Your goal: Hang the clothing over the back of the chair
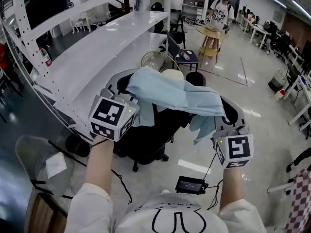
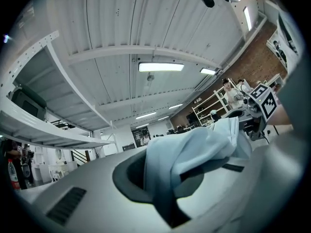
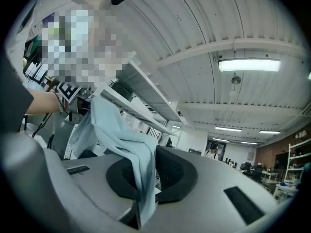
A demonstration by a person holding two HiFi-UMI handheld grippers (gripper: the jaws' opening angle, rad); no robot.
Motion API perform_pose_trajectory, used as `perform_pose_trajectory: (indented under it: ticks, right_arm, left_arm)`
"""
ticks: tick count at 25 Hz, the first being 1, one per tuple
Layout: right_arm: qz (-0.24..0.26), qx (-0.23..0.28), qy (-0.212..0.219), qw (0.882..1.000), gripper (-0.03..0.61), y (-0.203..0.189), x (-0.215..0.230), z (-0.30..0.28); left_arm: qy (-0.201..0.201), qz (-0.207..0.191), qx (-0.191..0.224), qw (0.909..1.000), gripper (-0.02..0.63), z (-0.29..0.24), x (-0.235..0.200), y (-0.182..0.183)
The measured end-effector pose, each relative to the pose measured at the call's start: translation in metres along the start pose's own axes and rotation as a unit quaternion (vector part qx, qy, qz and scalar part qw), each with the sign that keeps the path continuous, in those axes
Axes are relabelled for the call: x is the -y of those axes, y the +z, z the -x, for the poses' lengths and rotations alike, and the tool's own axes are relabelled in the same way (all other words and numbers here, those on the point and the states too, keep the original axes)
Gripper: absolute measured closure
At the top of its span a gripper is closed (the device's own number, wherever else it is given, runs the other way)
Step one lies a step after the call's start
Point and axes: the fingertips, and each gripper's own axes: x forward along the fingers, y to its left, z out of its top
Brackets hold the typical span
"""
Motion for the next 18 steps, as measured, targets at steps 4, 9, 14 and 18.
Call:
perform_pose_trajectory:
  ticks: [4,9,14,18]
  right_arm:
    - [0.012,-0.007,-0.023,1.000,0.543,-0.008,0.006,-0.013]
    - [0.023,-0.014,-0.037,0.999,0.543,-0.008,0.014,-0.017]
    - [0.022,-0.034,-0.067,0.997,0.543,-0.015,0.026,-0.019]
    - [0.019,-0.053,-0.092,0.994,0.543,-0.027,0.040,-0.022]
  left_arm:
    - [0.004,0.000,0.009,1.0000,0.577,-0.019,-0.018,-0.004]
    - [-0.022,0.016,0.018,0.9995,0.577,-0.041,-0.016,-0.010]
    - [-0.065,0.018,0.017,0.9975,0.577,-0.069,-0.006,-0.019]
    - [-0.102,0.019,0.015,0.9945,0.577,-0.090,0.001,-0.028]
